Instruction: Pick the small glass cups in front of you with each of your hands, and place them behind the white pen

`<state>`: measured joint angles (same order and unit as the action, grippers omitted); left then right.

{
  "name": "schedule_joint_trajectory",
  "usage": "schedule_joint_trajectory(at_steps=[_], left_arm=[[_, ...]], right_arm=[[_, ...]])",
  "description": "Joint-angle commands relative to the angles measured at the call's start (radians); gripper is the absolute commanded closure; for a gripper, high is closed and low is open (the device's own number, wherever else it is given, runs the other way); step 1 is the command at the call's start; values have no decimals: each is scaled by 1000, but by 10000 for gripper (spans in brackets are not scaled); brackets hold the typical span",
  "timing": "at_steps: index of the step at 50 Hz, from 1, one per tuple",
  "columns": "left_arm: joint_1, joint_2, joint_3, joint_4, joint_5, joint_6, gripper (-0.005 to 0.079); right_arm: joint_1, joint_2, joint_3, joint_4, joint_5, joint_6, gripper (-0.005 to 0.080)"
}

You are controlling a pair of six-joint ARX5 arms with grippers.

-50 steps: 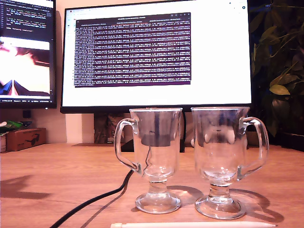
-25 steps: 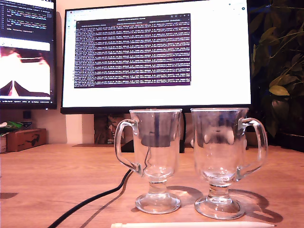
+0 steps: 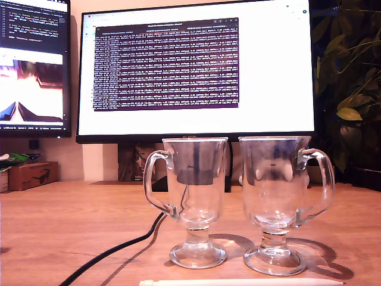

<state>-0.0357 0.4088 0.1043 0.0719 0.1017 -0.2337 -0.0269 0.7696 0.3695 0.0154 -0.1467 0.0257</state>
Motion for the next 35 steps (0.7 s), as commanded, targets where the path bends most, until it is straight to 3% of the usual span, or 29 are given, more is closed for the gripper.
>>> schedule_joint_trajectory(at_steps=[1,11,35], left_arm=[[3,-15,-34,5,-4,-14,763],[3,-89,-86,-17,-5,-14,763],[3,-278,-130,-142,-7,6,763]], right_arm=[[14,-10,-61,34,3,3,757],[14,-78,-208,150,0,47,757],[14,-324,-308,117,-7,26,757]])
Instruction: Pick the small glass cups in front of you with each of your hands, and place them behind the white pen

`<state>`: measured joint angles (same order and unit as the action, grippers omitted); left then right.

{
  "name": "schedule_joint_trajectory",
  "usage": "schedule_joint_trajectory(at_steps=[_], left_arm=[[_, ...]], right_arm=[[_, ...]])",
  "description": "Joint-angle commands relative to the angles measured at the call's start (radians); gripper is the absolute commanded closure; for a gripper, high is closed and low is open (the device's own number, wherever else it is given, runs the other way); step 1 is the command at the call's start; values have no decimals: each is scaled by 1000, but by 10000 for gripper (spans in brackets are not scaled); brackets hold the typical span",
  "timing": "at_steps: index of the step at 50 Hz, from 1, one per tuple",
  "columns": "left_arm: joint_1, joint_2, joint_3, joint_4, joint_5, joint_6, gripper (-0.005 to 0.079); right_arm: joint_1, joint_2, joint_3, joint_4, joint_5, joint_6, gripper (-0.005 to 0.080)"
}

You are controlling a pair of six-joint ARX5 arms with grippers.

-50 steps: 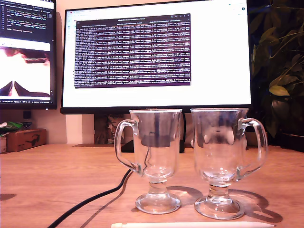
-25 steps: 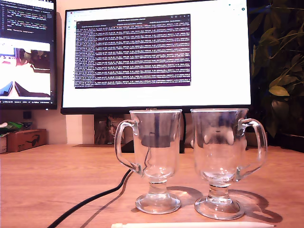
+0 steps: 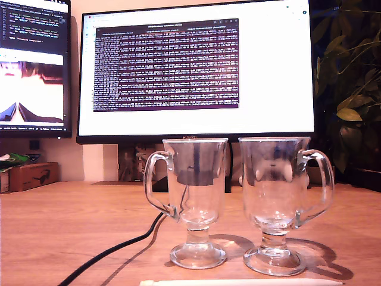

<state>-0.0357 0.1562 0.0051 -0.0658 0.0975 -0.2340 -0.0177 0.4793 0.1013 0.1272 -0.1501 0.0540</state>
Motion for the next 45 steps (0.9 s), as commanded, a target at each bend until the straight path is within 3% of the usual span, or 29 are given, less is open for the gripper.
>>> schedule_joint_trajectory(at_steps=[1,11,24,30,45], left_arm=[[3,-38,-31,-12,-10,7,763],[3,-174,-31,-114,-41,24,763],[3,-169,-31,-74,-50,24,763],[3,-169,-31,-77,-52,33,763],[0,-169,-31,-134,-56,68,763]], right_arm=[[5,-47,-43,5,-4,-3,757],[5,-211,-56,-19,-4,-4,757],[5,-392,-56,-72,-2,-5,757],[4,-476,-56,-174,6,-13,757],[5,-478,-56,-303,71,-55,757]])
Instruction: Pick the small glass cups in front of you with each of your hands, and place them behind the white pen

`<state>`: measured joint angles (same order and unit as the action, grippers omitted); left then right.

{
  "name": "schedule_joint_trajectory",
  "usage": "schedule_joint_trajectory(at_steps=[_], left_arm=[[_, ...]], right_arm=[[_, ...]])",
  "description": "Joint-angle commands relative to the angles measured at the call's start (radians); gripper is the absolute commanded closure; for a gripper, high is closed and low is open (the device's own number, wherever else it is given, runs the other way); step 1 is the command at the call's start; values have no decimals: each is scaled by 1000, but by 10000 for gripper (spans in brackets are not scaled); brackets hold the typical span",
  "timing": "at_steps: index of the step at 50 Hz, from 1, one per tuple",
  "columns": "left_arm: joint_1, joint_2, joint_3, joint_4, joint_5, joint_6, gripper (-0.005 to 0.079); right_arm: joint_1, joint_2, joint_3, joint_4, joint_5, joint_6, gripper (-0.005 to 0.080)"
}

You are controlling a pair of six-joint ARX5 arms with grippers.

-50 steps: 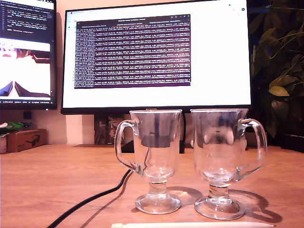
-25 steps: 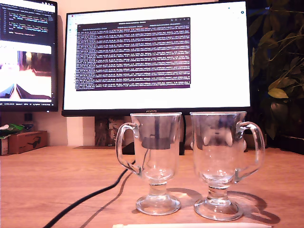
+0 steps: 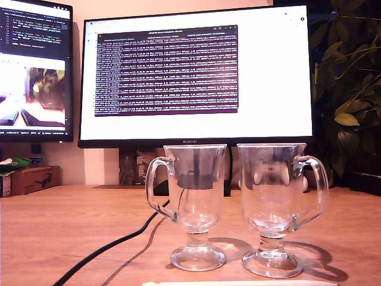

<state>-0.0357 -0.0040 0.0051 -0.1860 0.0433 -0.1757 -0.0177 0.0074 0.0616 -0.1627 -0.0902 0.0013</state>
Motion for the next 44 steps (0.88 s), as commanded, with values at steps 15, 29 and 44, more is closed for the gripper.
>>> schedule_joint_trajectory(at_steps=[15,29,44], left_arm=[[0,-8,-31,-23,-11,27,763],[0,-8,-31,-21,-8,19,763],[0,-8,-31,-20,-8,19,763]], right_arm=[[4,-5,-33,-65,38,2,757],[4,-5,-33,-65,38,1,757],[4,-5,-33,-64,38,1,757]])
